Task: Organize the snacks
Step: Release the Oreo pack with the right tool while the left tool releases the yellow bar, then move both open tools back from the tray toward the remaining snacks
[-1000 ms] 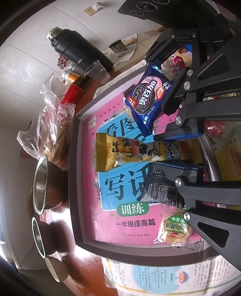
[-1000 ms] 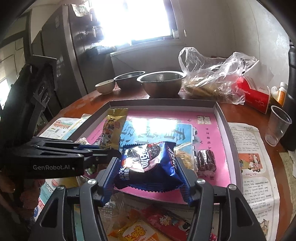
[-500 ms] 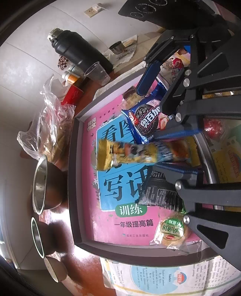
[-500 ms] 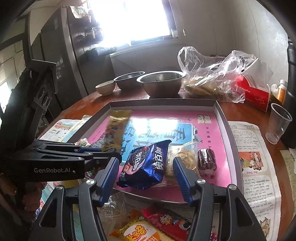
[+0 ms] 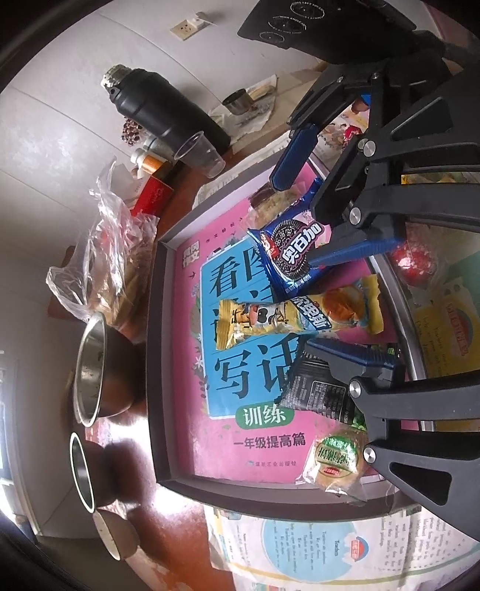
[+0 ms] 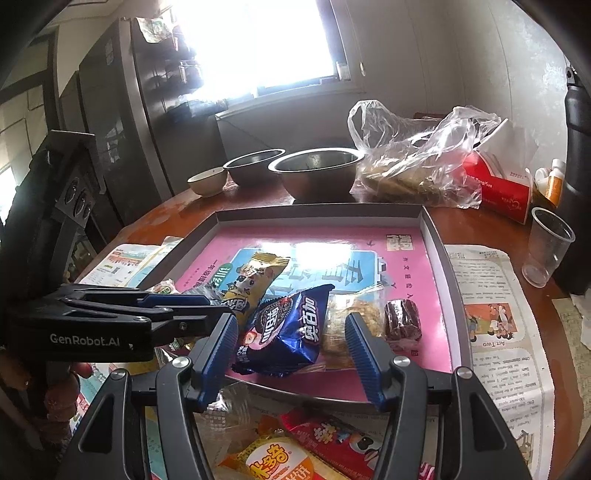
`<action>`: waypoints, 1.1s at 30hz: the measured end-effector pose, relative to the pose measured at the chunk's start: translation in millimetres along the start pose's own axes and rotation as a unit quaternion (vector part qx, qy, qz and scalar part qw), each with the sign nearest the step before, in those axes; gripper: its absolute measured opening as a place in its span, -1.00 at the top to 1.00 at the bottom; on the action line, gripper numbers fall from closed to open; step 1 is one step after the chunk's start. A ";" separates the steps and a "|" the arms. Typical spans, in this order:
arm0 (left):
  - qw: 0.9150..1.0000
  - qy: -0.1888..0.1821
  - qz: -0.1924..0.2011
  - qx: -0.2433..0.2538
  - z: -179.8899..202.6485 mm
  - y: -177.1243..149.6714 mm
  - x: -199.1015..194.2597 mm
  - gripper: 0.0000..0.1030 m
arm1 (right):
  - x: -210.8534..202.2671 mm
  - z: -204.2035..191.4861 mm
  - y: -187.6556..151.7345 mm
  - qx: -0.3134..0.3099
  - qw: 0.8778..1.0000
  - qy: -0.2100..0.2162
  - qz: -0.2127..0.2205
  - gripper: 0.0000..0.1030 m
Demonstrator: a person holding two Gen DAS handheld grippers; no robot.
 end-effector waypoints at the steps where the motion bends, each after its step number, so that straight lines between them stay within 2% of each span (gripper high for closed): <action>1: 1.000 0.000 0.001 0.000 -0.3 0.1 -1.4 0.11 | -0.8 -0.2 0.4 0.000 1.000 -0.001 0.001 -0.16; 6: 1.000 -0.002 0.008 -0.005 -1.8 0.9 -7.6 -0.03 | -4.7 -0.1 2.7 0.002 1.000 0.000 0.006 -0.18; 20: 1.000 0.002 0.027 -0.001 0.1 -0.3 -31.8 -0.26 | -21.3 0.1 10.2 0.011 1.000 0.003 0.022 -0.32; 33: 0.999 0.008 0.043 0.011 9.2 -1.7 -55.2 -0.43 | -51.7 3.0 23.7 0.012 0.999 -0.007 0.052 -0.38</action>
Point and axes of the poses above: each gripper's, at about its wrist camera, not at the fingertips, and x roughly the way its jaws point, z to its right, y to its top, the point moved 9 cm from there along x, roughly the way its jaws point, and after that the axes turned 14 degrees about x, right-handed, at the moved point
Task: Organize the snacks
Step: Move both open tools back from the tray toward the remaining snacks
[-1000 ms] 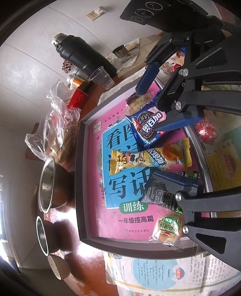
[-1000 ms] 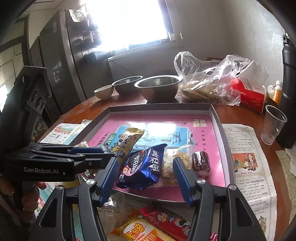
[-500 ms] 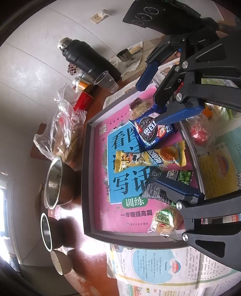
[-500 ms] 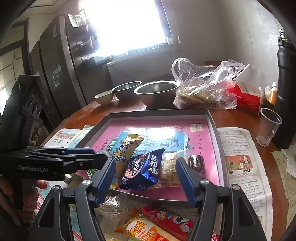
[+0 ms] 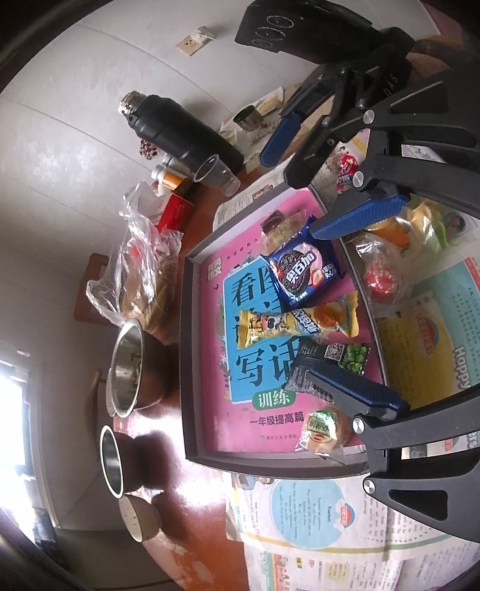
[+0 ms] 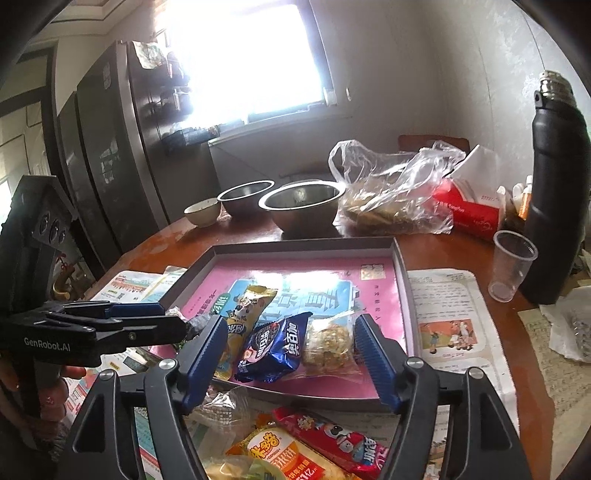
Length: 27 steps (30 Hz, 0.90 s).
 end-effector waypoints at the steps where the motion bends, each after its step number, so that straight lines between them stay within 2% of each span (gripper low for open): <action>1: 1.000 0.000 0.001 0.002 1.3 -0.1 -1.3 -0.44 | -2.6 0.3 1.5 0.000 1.000 -0.001 0.002 -0.39; 16: 1.000 0.005 0.015 0.015 12.2 -3.7 -25.6 -0.45 | -29.4 -3.0 7.9 -0.009 1.000 -0.011 0.020 -0.42; 27: 1.000 0.014 0.009 0.024 16.4 -13.2 -34.7 -0.46 | -42.1 -5.3 1.1 -0.022 0.999 -0.023 0.018 -0.43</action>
Point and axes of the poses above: each gripper's, at about its wrist camera, not at the fingertips, and x roughly the way its jaws point, z to its right, y to its top, the point moved 9 cm from there along x, roughly the way its jaws point, and after that the axes turned 14 degrees about x, right-handed, at the moved point
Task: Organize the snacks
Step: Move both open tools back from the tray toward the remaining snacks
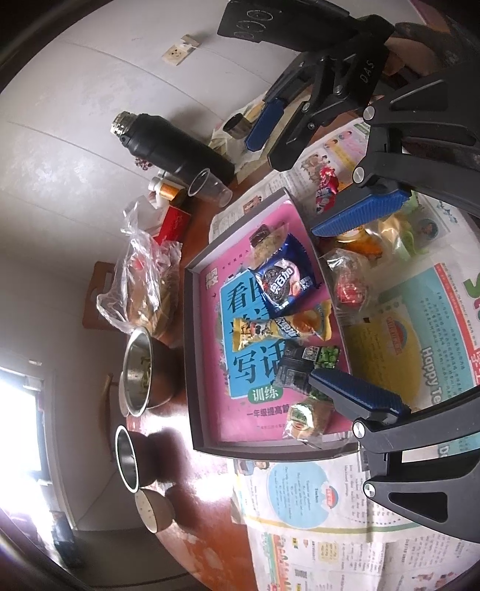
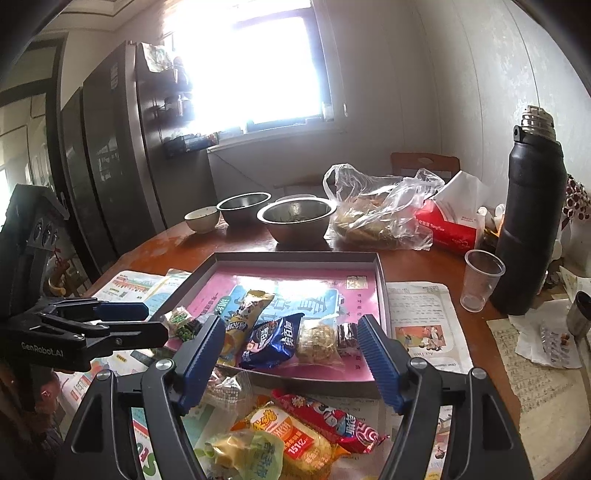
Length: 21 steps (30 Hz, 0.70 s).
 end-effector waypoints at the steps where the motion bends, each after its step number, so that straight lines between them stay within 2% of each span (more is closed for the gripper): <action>1: 1.000 0.000 0.000 0.000 0.8 -0.5 -0.4 -0.46 | -0.4 0.2 -0.5 -0.001 1.000 0.000 -0.001 -0.43; 21: 1.000 -0.005 -0.010 0.021 24.0 -12.3 -1.9 -0.47 | -14.3 11.4 -8.3 -0.007 1.000 -0.014 -0.003 -0.43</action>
Point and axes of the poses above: each gripper's, at about its wrist camera, not at the fingertips, and x roughly the way its jaws point, z to its right, y to its top, the point moved 9 cm from there along x, roughly the way its jaws point, and after that the axes turned 14 degrees about x, right-handed, at the moved point
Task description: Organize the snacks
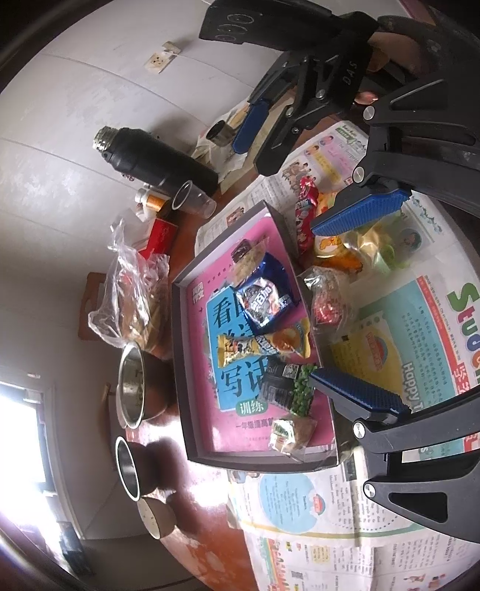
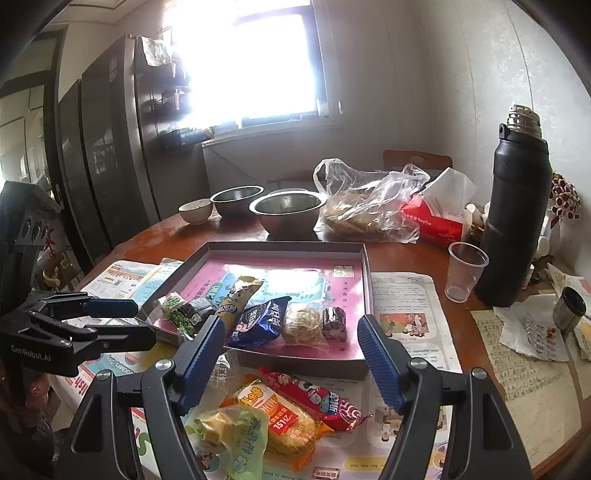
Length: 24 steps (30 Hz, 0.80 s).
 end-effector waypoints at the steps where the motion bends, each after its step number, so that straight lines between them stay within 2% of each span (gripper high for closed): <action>1: 1.000 -0.001 -0.001 0.001 1.2 -0.9 0.5 -0.47 | -0.5 0.3 -0.4 0.000 1.000 0.000 0.000 -0.43; 13: 0.999 -0.022 -0.031 0.014 23.1 -18.0 18.5 -0.47 | -3.3 12.6 -5.0 0.003 1.000 -0.011 -0.005 -0.43; 24: 0.996 -0.049 -0.074 0.023 45.4 -38.9 47.7 -0.47 | 1.4 36.3 -15.7 0.010 0.999 -0.032 -0.023 -0.43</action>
Point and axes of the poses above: each gripper's, at about its wrist camera, not at the fingertips, and x roughly the way its jaws point, z to its right, y to its top, the point moved 9 cm from there along x, roughly the way its jaws point, and after that the axes turned 14 degrees about x, right-handed, at the moved point
